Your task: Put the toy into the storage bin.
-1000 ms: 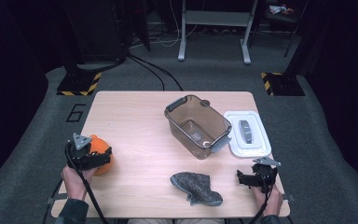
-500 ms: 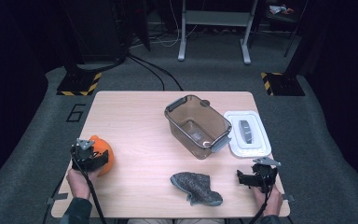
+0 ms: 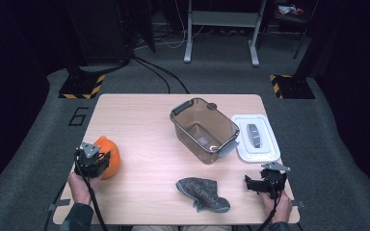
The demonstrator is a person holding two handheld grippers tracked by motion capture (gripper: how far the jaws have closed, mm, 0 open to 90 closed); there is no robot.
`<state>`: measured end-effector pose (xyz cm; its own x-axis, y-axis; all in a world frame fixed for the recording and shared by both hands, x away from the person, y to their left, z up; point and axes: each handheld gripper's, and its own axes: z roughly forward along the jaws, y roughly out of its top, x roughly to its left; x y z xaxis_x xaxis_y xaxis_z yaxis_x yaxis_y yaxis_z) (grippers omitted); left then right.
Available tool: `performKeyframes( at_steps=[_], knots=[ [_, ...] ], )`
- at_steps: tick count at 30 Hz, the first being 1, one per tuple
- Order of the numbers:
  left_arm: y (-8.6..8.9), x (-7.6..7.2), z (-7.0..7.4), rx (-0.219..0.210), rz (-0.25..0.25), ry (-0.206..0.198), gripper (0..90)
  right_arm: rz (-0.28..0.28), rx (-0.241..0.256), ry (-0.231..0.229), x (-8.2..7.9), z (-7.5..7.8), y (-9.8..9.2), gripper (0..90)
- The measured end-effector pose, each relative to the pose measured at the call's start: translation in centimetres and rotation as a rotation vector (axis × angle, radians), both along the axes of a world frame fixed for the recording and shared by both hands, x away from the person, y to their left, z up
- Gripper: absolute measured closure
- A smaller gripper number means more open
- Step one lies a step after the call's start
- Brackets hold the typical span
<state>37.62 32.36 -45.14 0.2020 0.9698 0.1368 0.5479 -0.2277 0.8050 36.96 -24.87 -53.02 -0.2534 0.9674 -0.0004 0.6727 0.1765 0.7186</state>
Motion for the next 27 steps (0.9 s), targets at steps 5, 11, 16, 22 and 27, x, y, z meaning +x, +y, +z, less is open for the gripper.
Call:
performKeyframes(
  at_steps=[5, 11, 16, 22, 27],
  knots=[
    [-1.8, 0.4, 1.0, -0.006, -0.109, -0.034, 60.5, 0.001, 0.000, -0.001, 0.0, 0.0, 0.0, 0.0],
    [-5.0, 1.0, 1.3, 0.016, -0.275, -0.039, 58.7, 0.000, 0.000, 0.000, 0.0, 0.0, 0.0, 0.0],
    [-6.4, 1.6, 0.3, 0.011, -0.325, 0.000, 56.4, 0.001, 0.000, -0.001, 0.0, 0.0, 0.0, 0.0],
    [-6.6, 1.5, -0.7, -0.006, -0.316, 0.020, 50.7, -0.004, 0.003, 0.003, 0.0, 0.0, 0.0, 0.0],
    [-6.8, 1.3, 0.0, -0.003, -0.317, 0.037, 35.2, -0.005, 0.004, 0.003, 0.0, 0.0, 0.1, 0.0]
  ],
)
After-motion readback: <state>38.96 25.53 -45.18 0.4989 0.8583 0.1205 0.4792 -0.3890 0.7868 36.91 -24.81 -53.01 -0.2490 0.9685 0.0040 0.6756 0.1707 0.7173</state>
